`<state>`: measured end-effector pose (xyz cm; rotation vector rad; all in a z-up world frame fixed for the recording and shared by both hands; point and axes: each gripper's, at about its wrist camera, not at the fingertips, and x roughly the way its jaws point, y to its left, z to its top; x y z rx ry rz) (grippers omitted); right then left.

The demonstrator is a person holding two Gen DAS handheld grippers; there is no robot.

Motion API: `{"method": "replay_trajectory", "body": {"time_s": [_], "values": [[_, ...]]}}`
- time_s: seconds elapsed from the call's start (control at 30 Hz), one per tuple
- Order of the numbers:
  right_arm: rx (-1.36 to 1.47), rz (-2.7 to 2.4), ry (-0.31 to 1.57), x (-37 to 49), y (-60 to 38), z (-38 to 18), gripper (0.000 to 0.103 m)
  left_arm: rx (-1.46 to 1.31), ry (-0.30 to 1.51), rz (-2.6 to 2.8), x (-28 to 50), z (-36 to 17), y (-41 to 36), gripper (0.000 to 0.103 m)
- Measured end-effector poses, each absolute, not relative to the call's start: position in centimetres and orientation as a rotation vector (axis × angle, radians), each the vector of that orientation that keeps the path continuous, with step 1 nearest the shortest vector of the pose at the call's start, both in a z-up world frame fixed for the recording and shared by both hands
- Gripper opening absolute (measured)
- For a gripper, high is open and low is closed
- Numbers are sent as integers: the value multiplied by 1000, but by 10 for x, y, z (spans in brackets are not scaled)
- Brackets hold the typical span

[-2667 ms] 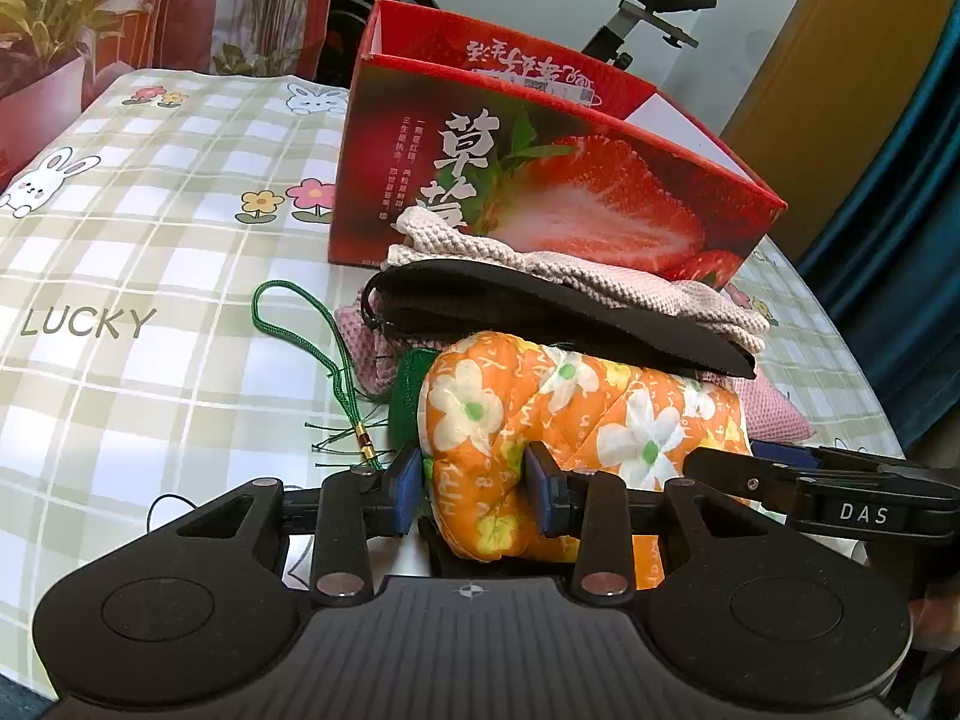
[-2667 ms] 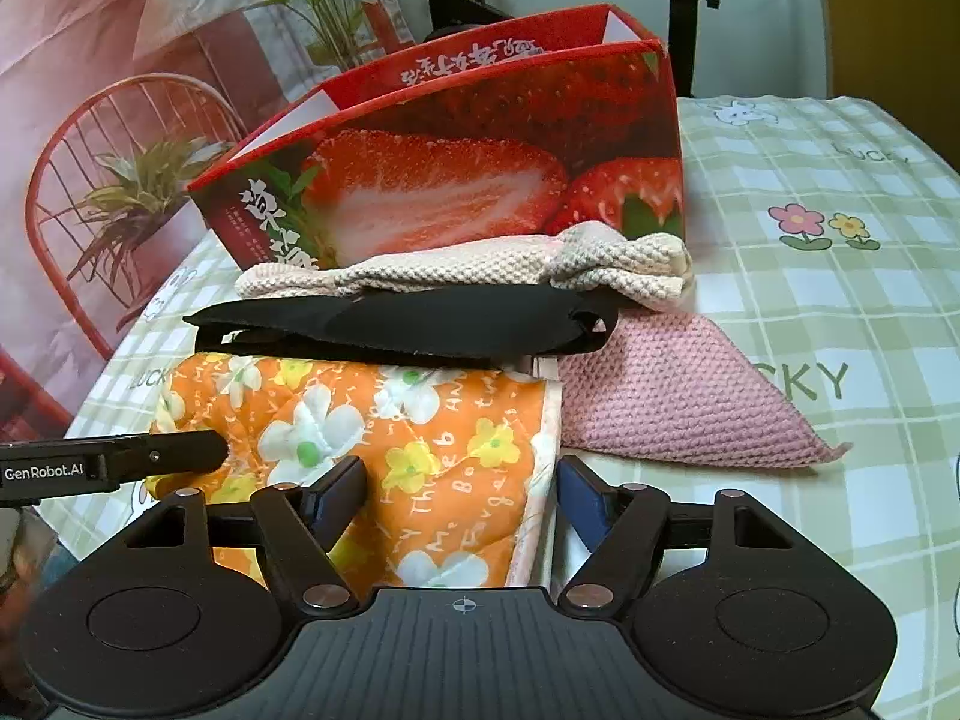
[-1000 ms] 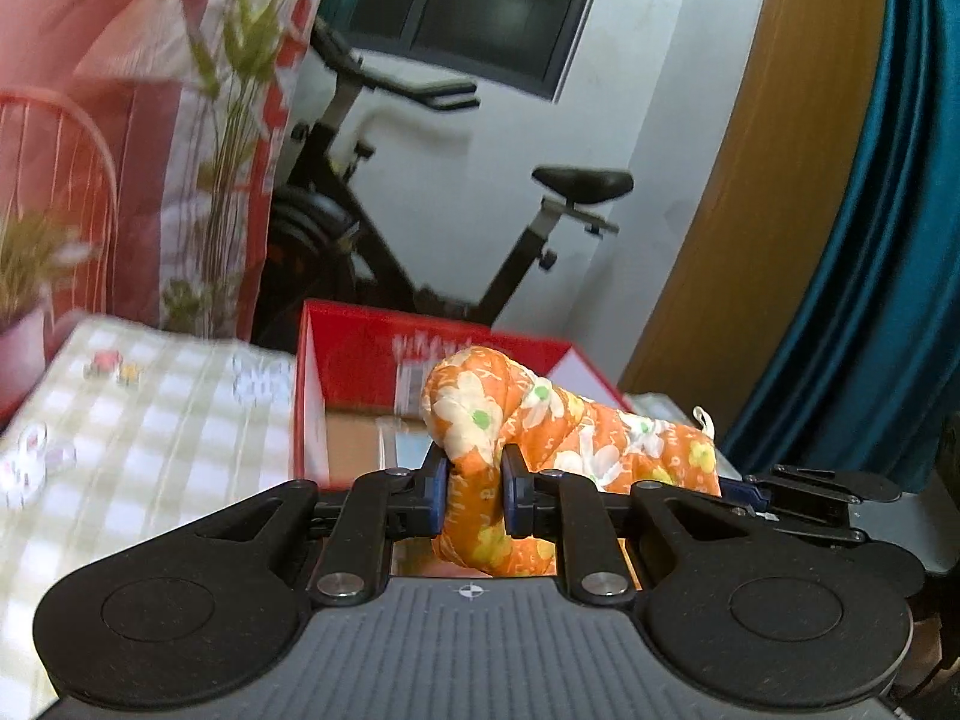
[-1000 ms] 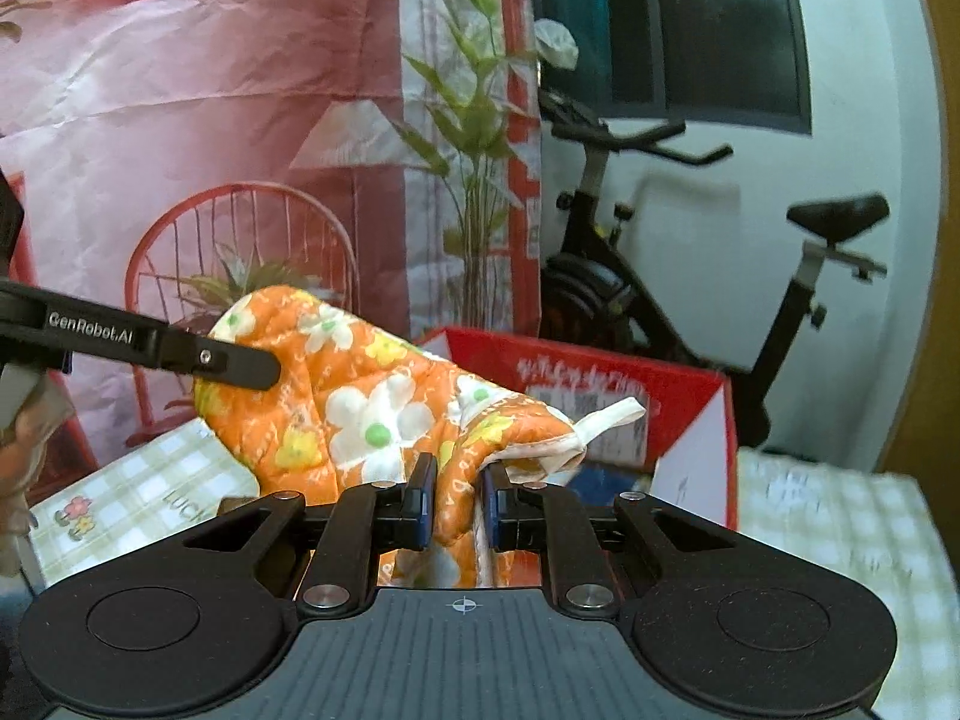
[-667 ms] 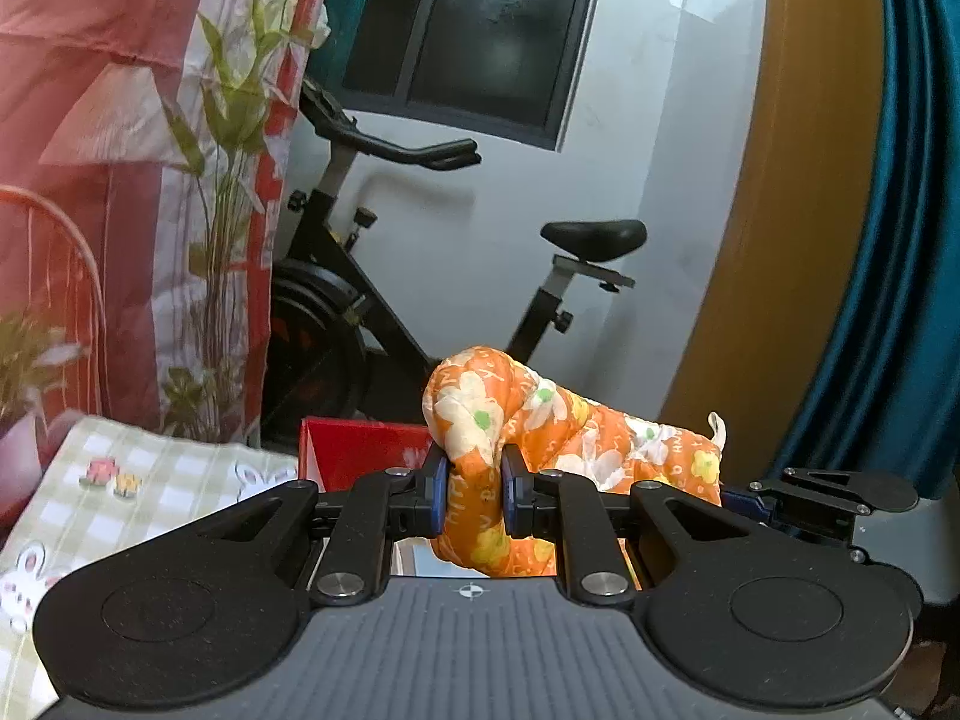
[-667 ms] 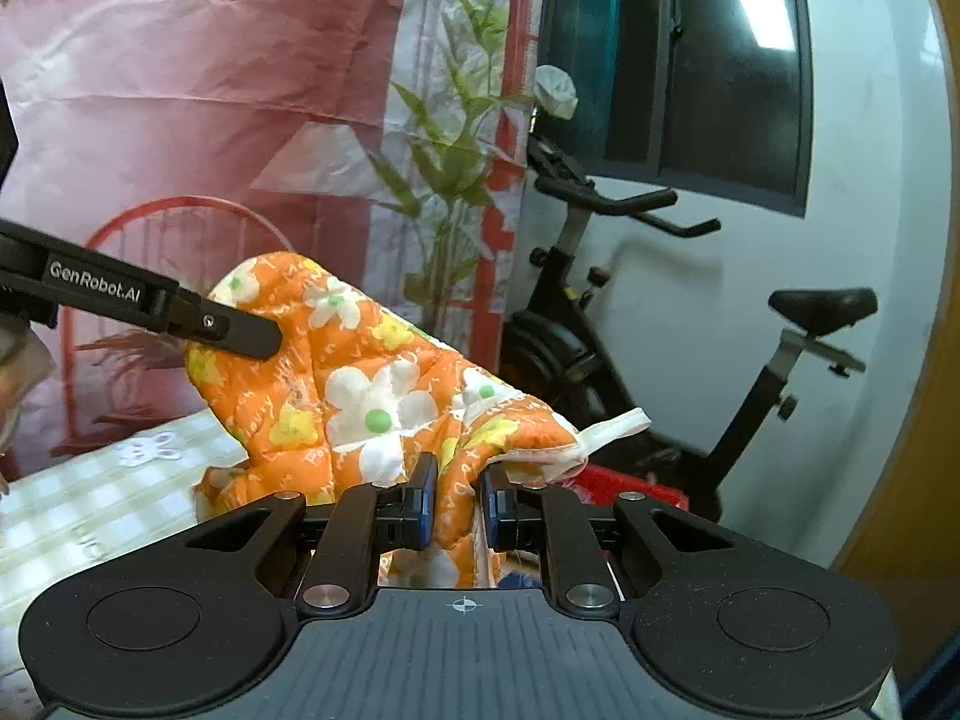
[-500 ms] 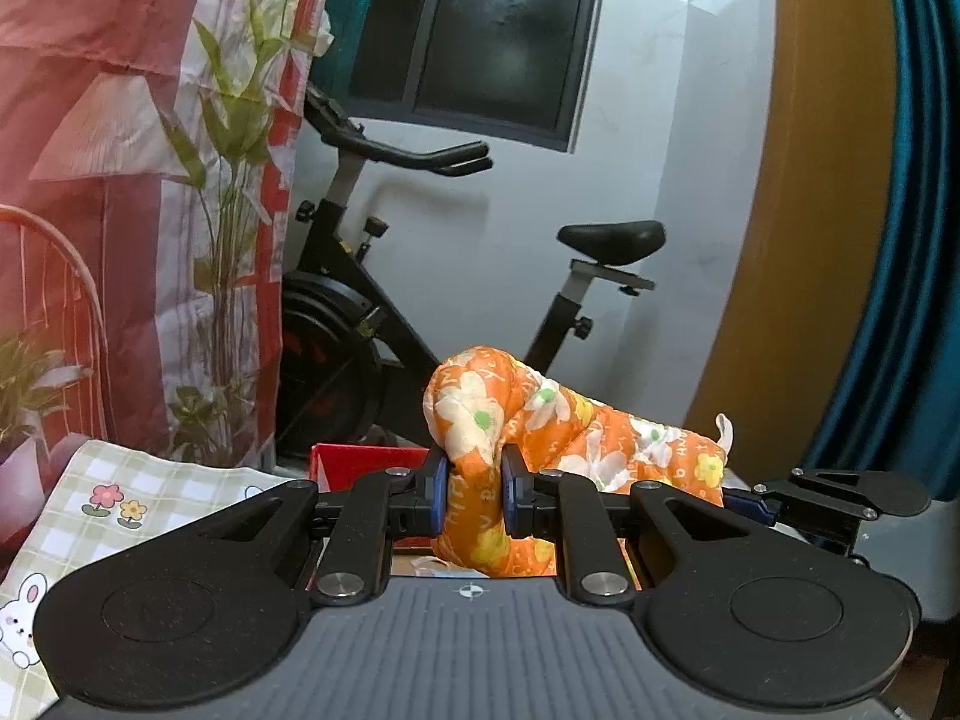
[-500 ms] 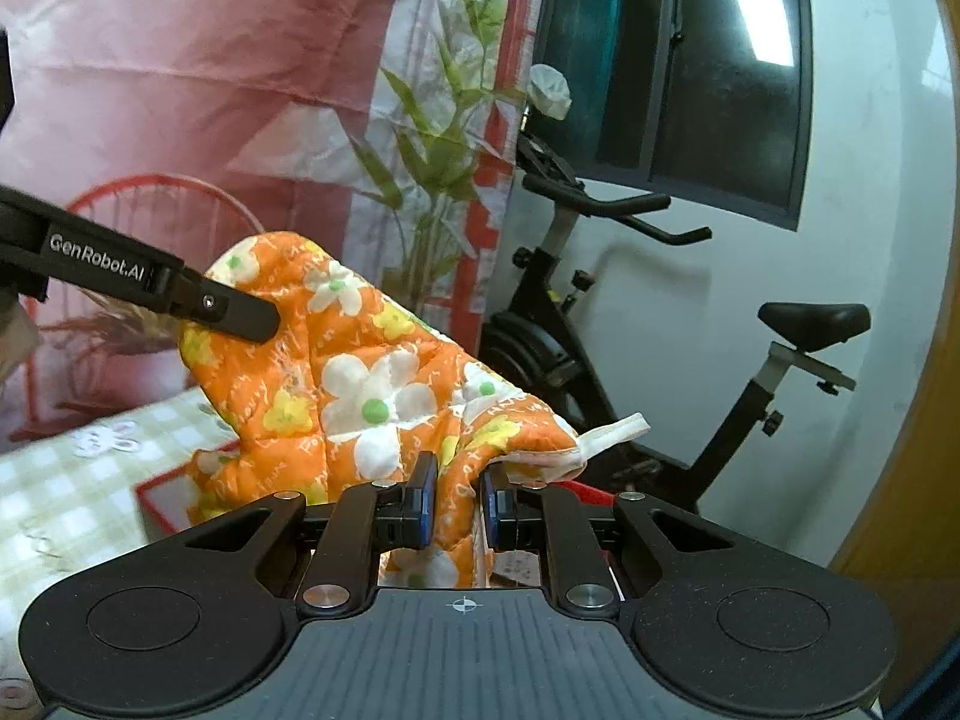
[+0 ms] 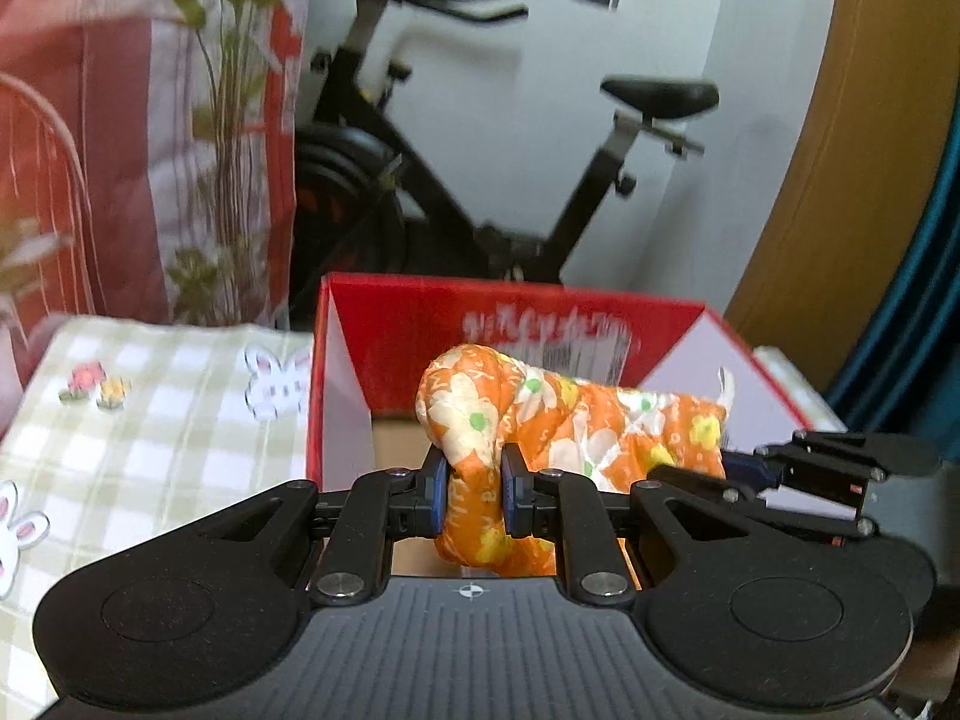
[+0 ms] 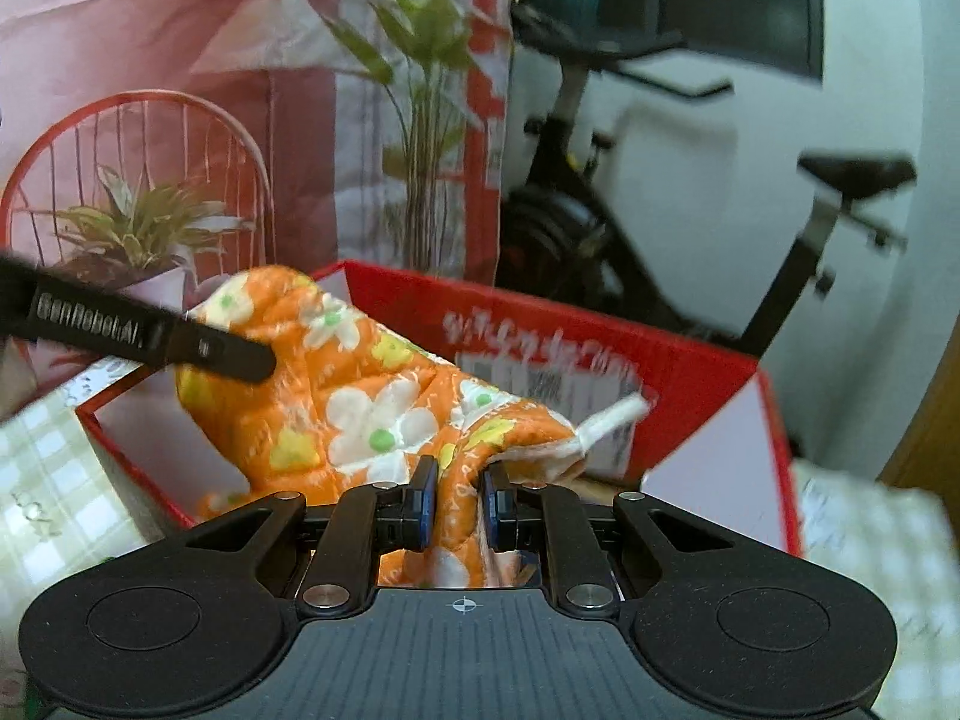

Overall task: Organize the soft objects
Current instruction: 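Lift the orange floral pouch with the left gripper over the red box, then lower the pouch into the box and open the left gripper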

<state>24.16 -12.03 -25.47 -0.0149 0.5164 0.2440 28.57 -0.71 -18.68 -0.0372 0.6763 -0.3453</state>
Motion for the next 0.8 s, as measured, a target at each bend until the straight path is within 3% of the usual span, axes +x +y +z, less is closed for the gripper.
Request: {"method": "replay_trajectory", "body": {"time_s": [0.27, 0.47, 0.6, 0.8], "values": [[73, 254, 588, 248, -122, -263, 18, 7, 748, -361, 288, -201, -8, 18], [70, 214, 598, 245, -125, -261, 32, 31, 748, -357, 286, -198, -12, 24], [52, 153, 588, 240, -128, -260, 56, 39, 739, -347, 285, -194, -13, 53], [30, 83, 553, 229, -132, -257, 85, 66, 709, -308, 277, -185, -14, 78]]}}
